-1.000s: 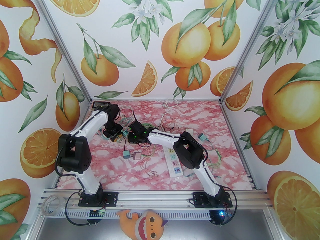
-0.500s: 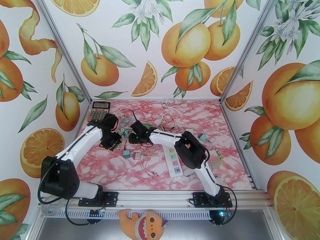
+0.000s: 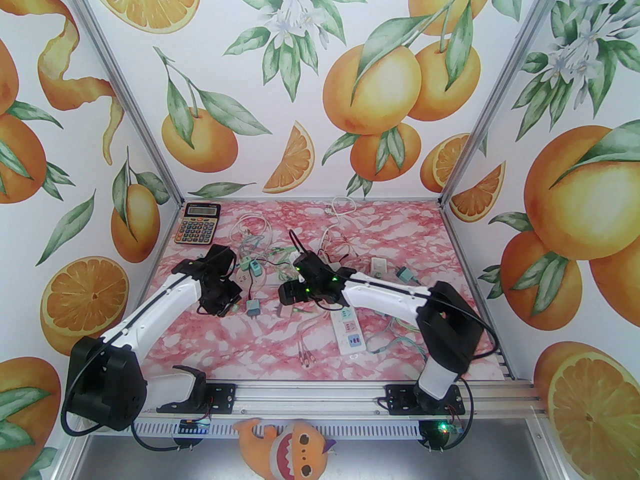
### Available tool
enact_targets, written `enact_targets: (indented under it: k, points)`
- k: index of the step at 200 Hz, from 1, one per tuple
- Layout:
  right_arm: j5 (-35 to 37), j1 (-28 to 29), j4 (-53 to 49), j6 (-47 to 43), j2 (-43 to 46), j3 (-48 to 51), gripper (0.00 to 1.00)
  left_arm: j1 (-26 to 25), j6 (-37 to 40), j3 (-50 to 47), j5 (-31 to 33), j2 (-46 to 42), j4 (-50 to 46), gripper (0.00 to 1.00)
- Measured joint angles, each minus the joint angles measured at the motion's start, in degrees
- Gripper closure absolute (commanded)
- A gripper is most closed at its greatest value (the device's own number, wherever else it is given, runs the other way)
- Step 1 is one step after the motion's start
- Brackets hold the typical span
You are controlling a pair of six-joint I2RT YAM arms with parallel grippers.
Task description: Pull the plug off the socket
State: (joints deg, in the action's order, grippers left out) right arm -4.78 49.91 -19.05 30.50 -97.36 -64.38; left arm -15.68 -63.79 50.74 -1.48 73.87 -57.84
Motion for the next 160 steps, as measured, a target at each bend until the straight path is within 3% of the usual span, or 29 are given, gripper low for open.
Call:
enact_targets:
  k: [53, 72, 106, 137, 160]
  points:
    - [1.1, -0.6, 0.1, -0.2, 3.8, 1.3, 0.16, -4.6, -0.2, -6.1, 3.8, -4.4, 6.3, 1.00]
    - [0.7, -0.7, 0.2, -0.2, 3.8, 1.3, 0.16, -6.6, -0.1, -7.5, 4.5, -4.5, 10.3, 0.94]
    - [0.3, -0.8, 0.2, -0.2, 3.8, 1.3, 0.16, -9.2, -0.4, -10.6, 5.9, -5.1, 14.4, 0.61]
    - [0.3, -0.8, 0.2, -0.3, 3.8, 0.7, 0.16, -9.7, 0.0, -10.9, 7.0, -8.4, 14.4, 0.10]
    - [0.3, -0.8, 0.1, -0.6, 3.8, 0.0, 0.16, -9.7, -0.3, -10.4, 8.5, -12.3, 12.6, 0.00]
